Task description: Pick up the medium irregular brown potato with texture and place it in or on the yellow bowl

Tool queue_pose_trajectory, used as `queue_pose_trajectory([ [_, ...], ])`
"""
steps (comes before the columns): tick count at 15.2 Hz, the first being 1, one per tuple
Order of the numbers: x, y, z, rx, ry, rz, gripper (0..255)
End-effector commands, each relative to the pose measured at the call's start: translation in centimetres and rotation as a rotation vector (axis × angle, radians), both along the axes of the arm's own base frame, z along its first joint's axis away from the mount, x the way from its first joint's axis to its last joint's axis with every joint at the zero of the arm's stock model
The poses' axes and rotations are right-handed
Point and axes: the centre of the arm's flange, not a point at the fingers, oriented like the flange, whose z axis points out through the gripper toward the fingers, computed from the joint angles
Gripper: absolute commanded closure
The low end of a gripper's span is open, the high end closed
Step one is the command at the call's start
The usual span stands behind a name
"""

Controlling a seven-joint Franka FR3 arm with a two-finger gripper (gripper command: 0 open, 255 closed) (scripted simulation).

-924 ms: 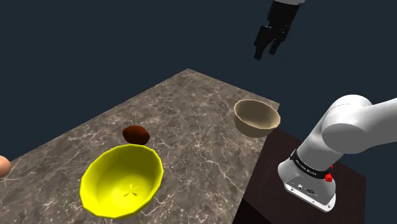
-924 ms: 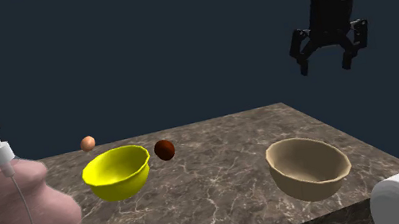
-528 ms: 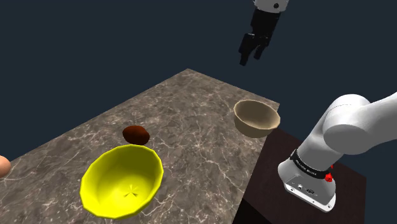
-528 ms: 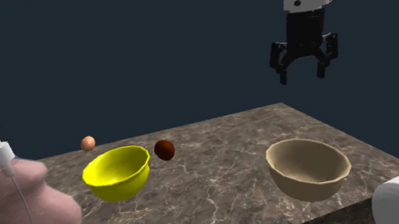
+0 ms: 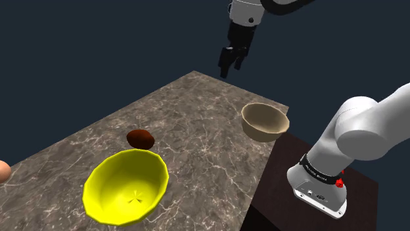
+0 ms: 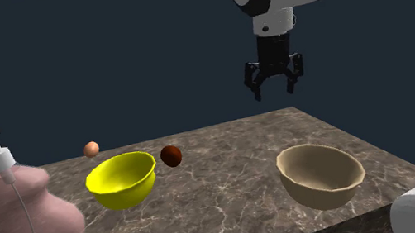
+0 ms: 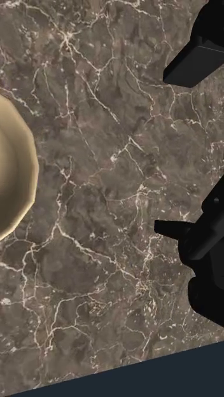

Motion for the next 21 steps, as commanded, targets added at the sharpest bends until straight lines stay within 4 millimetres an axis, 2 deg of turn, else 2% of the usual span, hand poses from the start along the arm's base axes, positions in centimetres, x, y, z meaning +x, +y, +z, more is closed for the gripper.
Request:
queue_pose_trajectory([
  [1, 1.2, 2.3, -1.2, -0.001, -0.004, 0.04, 0],
  [11, 5.6, 13.3, -6.3, -0.011, -0.021, 0.233, 0],
  [21, 7.9, 25.0, -11.4, -0.02, -0.038, 0.427, 0],
])
